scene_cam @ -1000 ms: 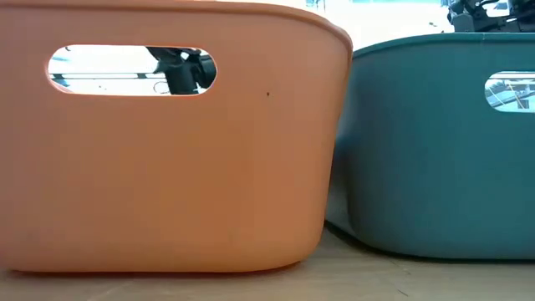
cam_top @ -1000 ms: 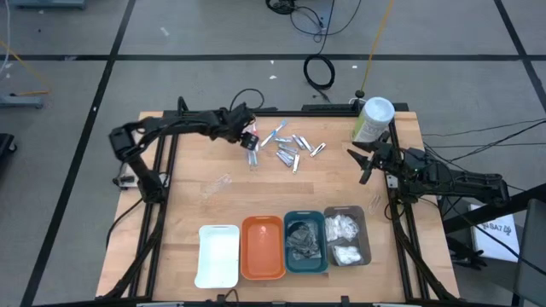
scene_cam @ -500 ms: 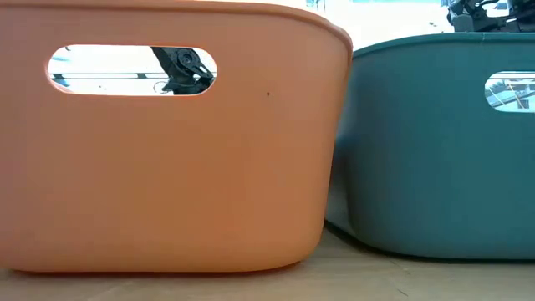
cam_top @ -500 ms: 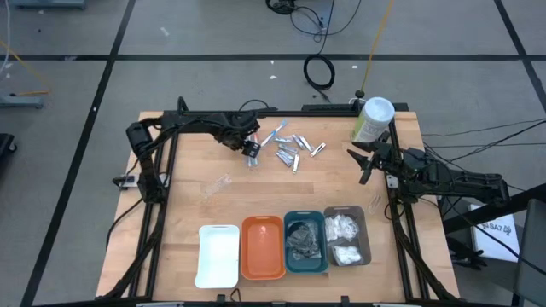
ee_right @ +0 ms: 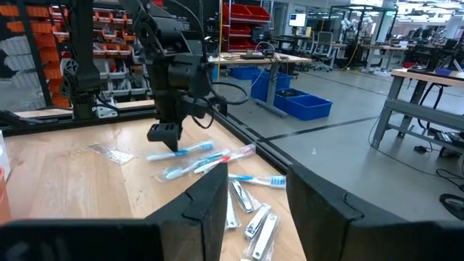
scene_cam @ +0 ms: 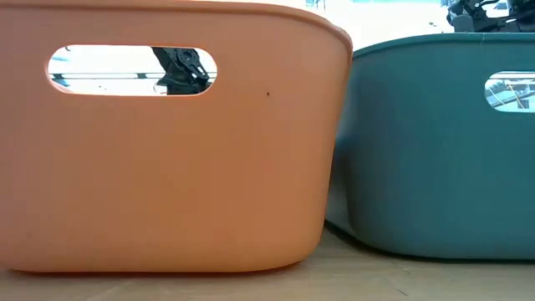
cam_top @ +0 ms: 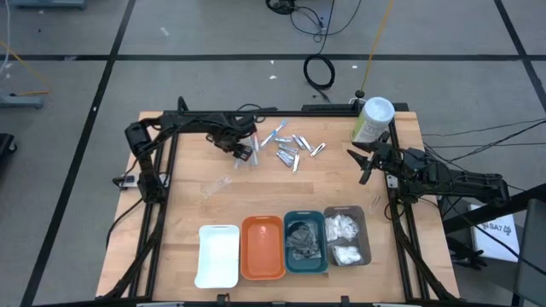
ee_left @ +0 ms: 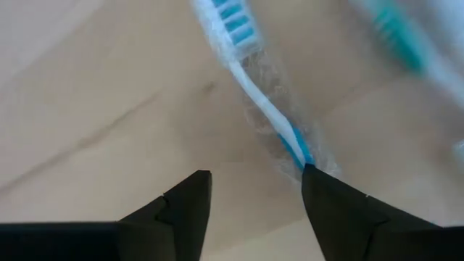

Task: Pick & Place Travel size toiletries
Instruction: Put the blue toothbrush into the white bin

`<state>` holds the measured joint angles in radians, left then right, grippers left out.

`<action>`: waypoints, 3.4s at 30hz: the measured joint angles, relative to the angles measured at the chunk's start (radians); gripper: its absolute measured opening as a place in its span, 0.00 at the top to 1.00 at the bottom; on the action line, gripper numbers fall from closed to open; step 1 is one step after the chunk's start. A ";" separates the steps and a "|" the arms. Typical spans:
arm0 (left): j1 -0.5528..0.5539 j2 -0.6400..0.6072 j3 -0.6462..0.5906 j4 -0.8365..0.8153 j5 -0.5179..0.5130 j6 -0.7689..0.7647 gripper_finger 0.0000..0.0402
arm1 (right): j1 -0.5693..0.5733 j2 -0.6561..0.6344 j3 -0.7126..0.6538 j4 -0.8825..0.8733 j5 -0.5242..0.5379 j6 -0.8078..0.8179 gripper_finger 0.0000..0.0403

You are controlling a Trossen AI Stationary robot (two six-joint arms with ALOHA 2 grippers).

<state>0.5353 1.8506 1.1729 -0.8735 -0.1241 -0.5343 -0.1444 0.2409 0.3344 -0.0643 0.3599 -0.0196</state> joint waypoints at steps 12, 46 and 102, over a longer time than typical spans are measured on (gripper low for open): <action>-0.024 -0.132 -0.003 0.011 -0.010 -0.067 0.67 | 0.000 0.000 0.000 0.000 0.000 0.000 0.68; -0.049 -0.004 -0.027 0.031 0.021 -0.069 0.37 | 0.000 0.000 0.000 -0.011 0.000 0.016 0.68; -1.385 -0.233 -0.017 -0.061 -0.536 -1.482 1.00 | 0.000 0.041 0.000 -0.039 0.004 0.151 0.68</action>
<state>-0.8500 1.6176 1.1557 -0.9341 -0.6598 -2.0166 -0.1440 0.2818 0.3344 -0.1029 0.3637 0.1315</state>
